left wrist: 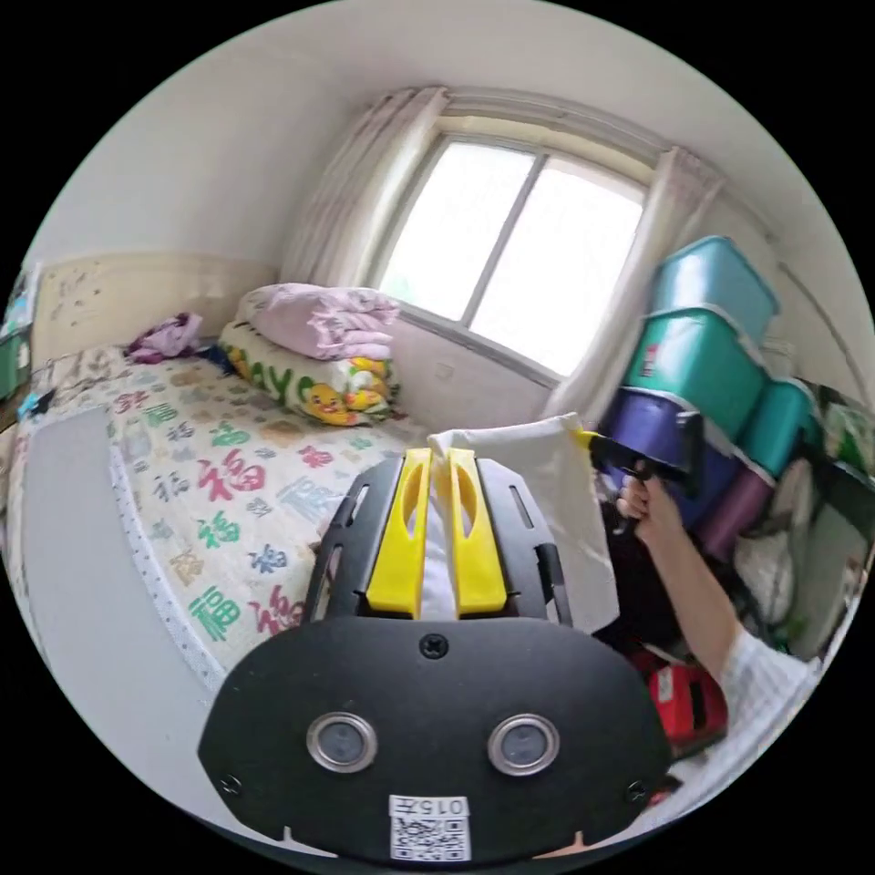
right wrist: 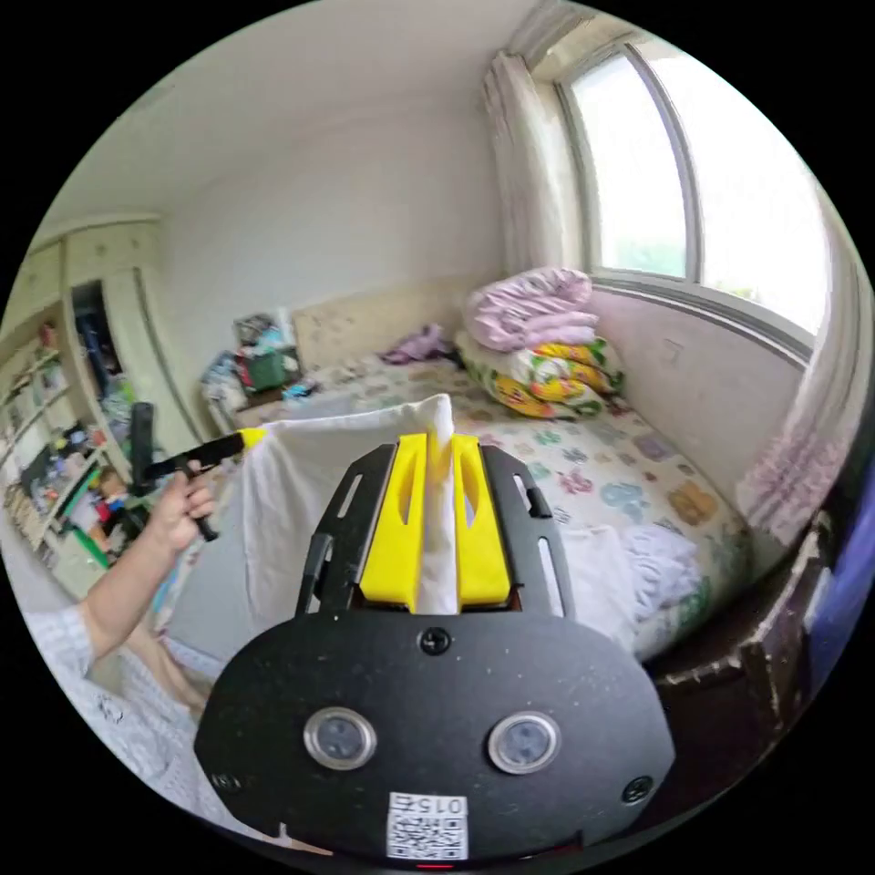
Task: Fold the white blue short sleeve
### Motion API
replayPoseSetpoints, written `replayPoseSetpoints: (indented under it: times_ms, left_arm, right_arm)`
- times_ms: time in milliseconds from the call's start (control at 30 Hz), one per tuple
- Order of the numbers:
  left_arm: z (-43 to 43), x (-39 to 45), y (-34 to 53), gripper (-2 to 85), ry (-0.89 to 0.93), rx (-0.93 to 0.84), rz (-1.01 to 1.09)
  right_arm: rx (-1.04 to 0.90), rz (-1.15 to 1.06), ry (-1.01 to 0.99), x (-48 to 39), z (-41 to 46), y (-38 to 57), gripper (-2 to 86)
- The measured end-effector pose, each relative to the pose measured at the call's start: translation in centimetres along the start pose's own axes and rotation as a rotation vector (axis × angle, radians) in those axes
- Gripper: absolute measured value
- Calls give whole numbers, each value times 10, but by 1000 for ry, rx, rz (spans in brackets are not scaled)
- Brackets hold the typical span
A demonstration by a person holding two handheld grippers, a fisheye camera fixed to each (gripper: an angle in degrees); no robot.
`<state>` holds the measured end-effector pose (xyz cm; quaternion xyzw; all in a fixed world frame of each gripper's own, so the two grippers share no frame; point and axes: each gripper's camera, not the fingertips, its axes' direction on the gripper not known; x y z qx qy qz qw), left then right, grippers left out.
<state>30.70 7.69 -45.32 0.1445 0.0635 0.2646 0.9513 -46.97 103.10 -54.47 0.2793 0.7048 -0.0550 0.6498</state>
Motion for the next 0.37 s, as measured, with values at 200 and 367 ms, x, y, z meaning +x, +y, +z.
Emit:
replayPoseSetpoints:
  times_ms: [200,367]
  left_arm:
    - [96,48,57,58,111,-202,221]
    - [169,91,93,60,69,-376,376]
  right_arm:
    - [-56,107,120,71,86,172,73]
    - [-331,412,124,172,186,356,107]
